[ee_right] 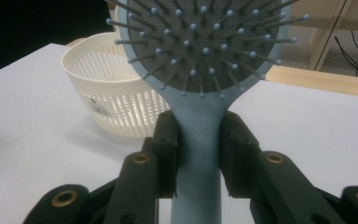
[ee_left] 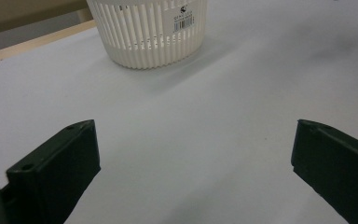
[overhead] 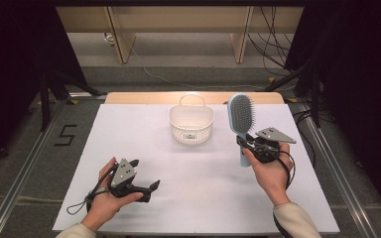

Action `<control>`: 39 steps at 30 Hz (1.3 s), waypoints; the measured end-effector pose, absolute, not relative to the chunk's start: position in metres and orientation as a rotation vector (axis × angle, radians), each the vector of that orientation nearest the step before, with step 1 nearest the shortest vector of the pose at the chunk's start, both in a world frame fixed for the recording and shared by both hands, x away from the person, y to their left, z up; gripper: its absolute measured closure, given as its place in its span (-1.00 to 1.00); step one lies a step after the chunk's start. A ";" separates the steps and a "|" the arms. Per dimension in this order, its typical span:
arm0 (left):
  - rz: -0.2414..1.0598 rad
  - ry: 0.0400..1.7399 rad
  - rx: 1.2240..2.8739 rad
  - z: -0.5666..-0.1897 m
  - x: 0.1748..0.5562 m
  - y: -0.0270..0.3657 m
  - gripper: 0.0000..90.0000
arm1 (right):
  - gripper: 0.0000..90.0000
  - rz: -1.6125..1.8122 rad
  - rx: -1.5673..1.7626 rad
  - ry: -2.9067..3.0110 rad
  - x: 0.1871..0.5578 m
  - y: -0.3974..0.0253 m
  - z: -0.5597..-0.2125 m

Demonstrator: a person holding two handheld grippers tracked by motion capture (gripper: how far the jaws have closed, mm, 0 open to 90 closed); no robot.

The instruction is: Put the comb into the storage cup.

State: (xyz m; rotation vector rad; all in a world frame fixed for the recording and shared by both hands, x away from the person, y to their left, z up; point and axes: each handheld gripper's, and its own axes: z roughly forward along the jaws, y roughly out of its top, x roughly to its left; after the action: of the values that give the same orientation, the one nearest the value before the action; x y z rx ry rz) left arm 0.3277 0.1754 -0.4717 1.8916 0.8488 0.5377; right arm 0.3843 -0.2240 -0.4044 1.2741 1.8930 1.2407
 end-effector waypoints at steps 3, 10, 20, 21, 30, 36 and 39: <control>0.536 0.850 1.891 -0.472 0.328 0.175 -0.99 | 0.57 1.242 1.270 1.891 0.385 -0.223 -0.404; 0.538 0.848 1.891 -0.471 0.327 0.175 -0.99 | 0.57 1.256 1.257 1.878 0.386 -0.221 -0.402; 0.539 0.848 1.888 -0.471 0.328 0.176 -0.99 | 0.57 1.267 1.247 1.868 0.390 -0.218 -0.399; 0.538 0.848 1.888 -0.471 0.328 0.176 -0.99 | 0.57 1.268 1.241 1.866 0.390 -0.218 -0.399; 0.539 0.846 1.890 -0.471 0.328 0.175 -0.99 | 0.57 1.270 1.237 1.864 0.392 -0.217 -0.399; 0.537 0.847 1.889 -0.471 0.328 0.175 -0.99 | 0.57 1.273 1.226 1.859 0.394 -0.216 -0.397; 0.535 0.848 1.887 -0.471 0.328 0.175 -0.99 | 0.57 1.278 1.226 1.856 0.395 -0.214 -0.397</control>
State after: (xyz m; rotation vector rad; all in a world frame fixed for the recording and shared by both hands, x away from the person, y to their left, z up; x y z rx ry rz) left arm 0.3277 0.1750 -0.4715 1.8866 0.8484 0.5353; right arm 0.3947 -0.2145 -0.3969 1.2258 1.8558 1.2782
